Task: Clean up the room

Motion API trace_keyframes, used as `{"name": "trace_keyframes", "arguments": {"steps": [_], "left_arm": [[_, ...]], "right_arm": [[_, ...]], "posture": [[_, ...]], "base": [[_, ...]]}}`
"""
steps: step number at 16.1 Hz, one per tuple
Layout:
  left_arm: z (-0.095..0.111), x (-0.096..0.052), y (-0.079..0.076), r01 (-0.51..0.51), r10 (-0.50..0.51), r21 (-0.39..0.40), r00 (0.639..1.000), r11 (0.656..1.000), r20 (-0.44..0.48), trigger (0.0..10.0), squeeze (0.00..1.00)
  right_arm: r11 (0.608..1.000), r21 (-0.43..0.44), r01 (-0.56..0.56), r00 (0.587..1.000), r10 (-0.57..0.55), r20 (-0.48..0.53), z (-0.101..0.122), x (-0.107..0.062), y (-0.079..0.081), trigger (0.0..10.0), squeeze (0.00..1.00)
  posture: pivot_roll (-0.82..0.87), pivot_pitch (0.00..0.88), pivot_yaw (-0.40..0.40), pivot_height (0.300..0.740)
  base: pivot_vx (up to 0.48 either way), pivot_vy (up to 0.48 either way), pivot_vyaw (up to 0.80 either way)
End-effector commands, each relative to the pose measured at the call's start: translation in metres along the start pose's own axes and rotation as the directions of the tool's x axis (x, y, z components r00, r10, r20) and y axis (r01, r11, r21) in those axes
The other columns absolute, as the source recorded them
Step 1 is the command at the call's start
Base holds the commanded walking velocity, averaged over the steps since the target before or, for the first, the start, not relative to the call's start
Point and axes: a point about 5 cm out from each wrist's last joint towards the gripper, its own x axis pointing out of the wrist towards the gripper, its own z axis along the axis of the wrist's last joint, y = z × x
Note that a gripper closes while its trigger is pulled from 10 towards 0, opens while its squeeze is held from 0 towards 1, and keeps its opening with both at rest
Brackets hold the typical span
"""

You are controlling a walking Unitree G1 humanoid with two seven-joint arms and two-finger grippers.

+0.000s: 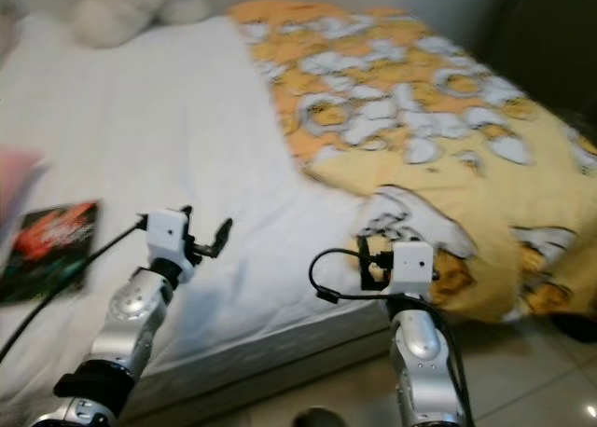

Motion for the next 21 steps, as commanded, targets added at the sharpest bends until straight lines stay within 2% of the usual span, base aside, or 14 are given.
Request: {"name": "trace_keyframes", "arguments": {"steps": [1,5,6,8,10,14,15,16,18,19,21], "left_arm": [[0.006,0.005,-0.011,0.046,-0.046,0.002,0.999,0.999,0.027,10.0,0.00],[0.003,0.009,-0.012,0.048,-0.048,0.012,0.999,0.999,-0.007,10.0,0.00],[-0.001,0.011,-0.007,0.009,-0.008,0.024,0.999,1.000,-0.040,10.0,0.00],[0.000,0.013,-0.003,-0.015,0.015,0.004,0.999,1.000,-0.046,10.0,0.00],[-0.002,0.013,-0.003,-0.013,0.014,0.008,0.999,1.000,-0.050,10.0,0.00],[-0.016,0.013,-0.007,-0.025,0.031,0.050,0.993,0.998,-0.114,10.0,0.00],[-0.021,0.014,-0.009,-0.037,0.043,0.041,0.987,0.998,-0.153,10.0,0.00],[-0.023,0.018,-0.014,-0.030,0.045,0.088,0.982,0.996,-0.182,10.0,0.00],[-0.026,0.022,-0.018,-0.029,0.052,0.106,0.974,0.994,-0.222,10.0,0.00],[-0.027,0.027,-0.020,-0.069,0.097,0.114,0.958,0.991,-0.270,10.0,0.00],[-0.024,0.032,-0.017,-0.119,0.158,0.149,0.945,0.982,-0.287,10.0,0.00]], "right_arm": [[0.999,0.003,0.033,0.999,-0.033,0.003,0.003,0.003,-0.012,10.0,0.00],[0.999,-0.021,0.038,0.999,-0.038,-0.008,0.000,-0.001,-0.014,10.0,0.00],[0.999,-0.030,0.035,0.999,-0.035,-0.003,-0.001,-0.002,-0.014,10.0,0.00],[0.999,-0.044,0.021,1.000,-0.021,0.003,0.000,-0.002,-0.012,10.0,0.00],[0.999,-0.041,0.010,1.000,-0.010,-0.001,0.000,0.002,-0.007,10.0,0.00],[0.999,-0.043,-0.019,0.999,0.018,-0.038,-0.007,-0.001,0.000,10.0,0.00],[0.998,-0.054,-0.026,0.999,0.024,-0.036,-0.008,-0.003,0.001,10.0,0.00],[0.998,-0.053,-0.029,0.999,0.028,-0.036,-0.007,-0.006,0.001,10.0,0.00],[0.998,-0.055,-0.034,0.999,0.032,-0.042,-0.007,-0.011,0.001,10.0,0.00],[0.997,-0.064,-0.052,0.997,0.049,-0.053,-0.006,-0.020,0.001,10.0,0.00],[0.995,-0.076,-0.069,0.996,0.064,-0.063,-0.005,-0.032,0.000,10.0,0.00]], "posture": [[0.02,0.000,-0.042,0.728],[0.02,0.000,-0.045,0.728],[0.02,0.000,-0.046,0.728],[0.02,0.000,-0.048,0.728],[0.02,0.000,-0.046,0.728],[0.02,0.000,-0.050,0.728],[0.01,0.000,-0.050,0.728],[0.00,0.000,-0.064,0.728],[-0.03,0.000,-0.074,0.728],[-0.07,0.000,-0.080,0.728],[-0.10,0.000,-0.090,0.728]], "base": [[0.296,-0.375,-0.74],[0.316,-0.356,-0.74],[0.000,0.000,-0.57],[0.000,0.000,-0.28],[0.000,0.000,0.00],[0.000,0.000,-0.73],[0.000,0.000,0.00],[0.000,0.000,0.00],[0.000,0.000,0.00],[0.000,0.000,0.00],[0.000,0.000,0.00]]}}
